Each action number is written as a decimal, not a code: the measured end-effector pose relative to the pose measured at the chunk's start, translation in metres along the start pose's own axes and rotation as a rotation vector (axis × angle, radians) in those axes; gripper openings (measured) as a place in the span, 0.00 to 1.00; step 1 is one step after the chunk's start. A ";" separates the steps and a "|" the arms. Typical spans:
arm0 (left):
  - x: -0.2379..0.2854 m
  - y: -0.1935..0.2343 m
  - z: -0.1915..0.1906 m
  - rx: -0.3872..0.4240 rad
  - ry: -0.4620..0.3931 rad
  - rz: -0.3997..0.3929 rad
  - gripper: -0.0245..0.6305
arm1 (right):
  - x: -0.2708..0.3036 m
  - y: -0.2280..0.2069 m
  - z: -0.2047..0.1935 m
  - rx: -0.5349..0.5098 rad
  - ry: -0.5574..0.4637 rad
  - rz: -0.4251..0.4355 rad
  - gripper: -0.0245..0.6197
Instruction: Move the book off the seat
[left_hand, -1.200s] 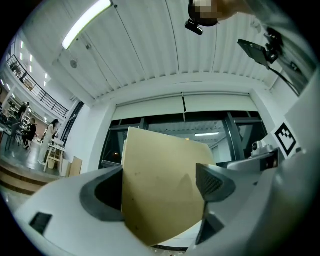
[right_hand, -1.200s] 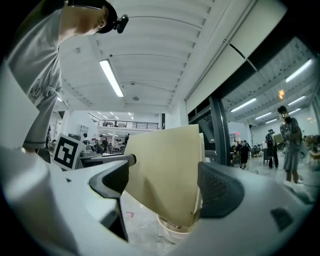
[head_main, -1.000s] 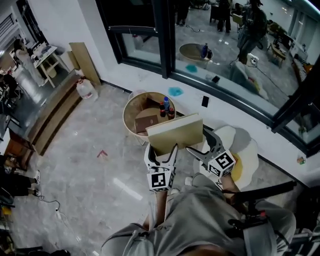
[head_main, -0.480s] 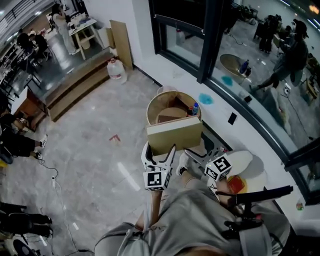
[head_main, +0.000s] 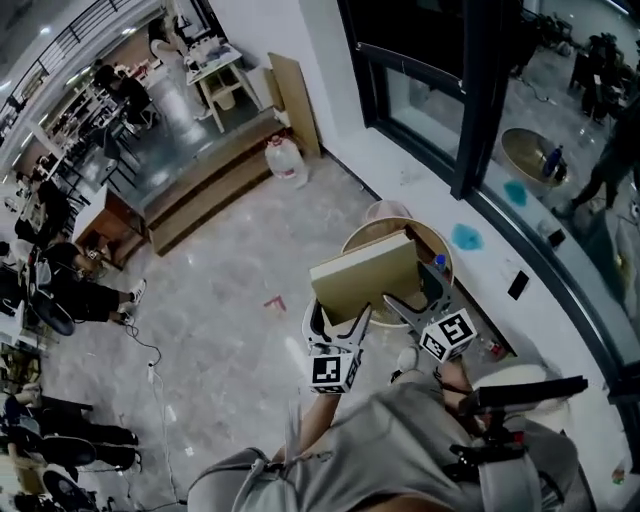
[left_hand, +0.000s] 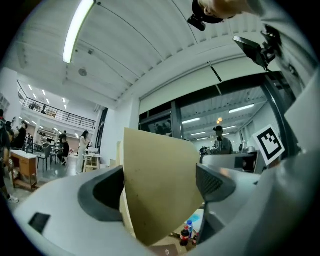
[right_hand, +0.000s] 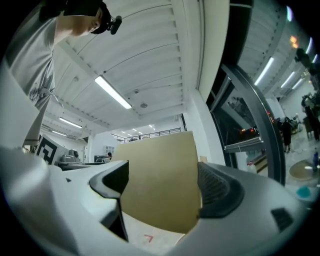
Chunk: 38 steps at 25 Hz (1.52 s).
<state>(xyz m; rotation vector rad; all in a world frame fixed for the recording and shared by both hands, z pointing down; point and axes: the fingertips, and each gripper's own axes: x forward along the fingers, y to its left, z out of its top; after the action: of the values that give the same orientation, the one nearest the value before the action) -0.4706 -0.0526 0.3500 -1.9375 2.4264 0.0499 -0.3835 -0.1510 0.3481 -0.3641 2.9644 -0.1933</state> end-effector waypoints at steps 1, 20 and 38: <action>0.021 -0.001 0.006 0.018 -0.012 -0.007 0.73 | 0.009 -0.018 0.008 -0.008 -0.014 0.000 0.71; 0.264 -0.029 0.007 0.099 0.059 -0.118 0.73 | 0.066 -0.222 0.044 0.014 -0.130 -0.125 0.71; 0.319 0.008 0.046 -0.081 -0.130 -0.329 0.73 | 0.099 -0.214 0.077 -0.160 -0.121 -0.442 0.71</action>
<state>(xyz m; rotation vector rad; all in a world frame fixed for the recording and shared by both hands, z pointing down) -0.5489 -0.3590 0.2885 -2.2630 2.0283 0.2589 -0.4169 -0.3901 0.2903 -1.0116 2.7456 0.0194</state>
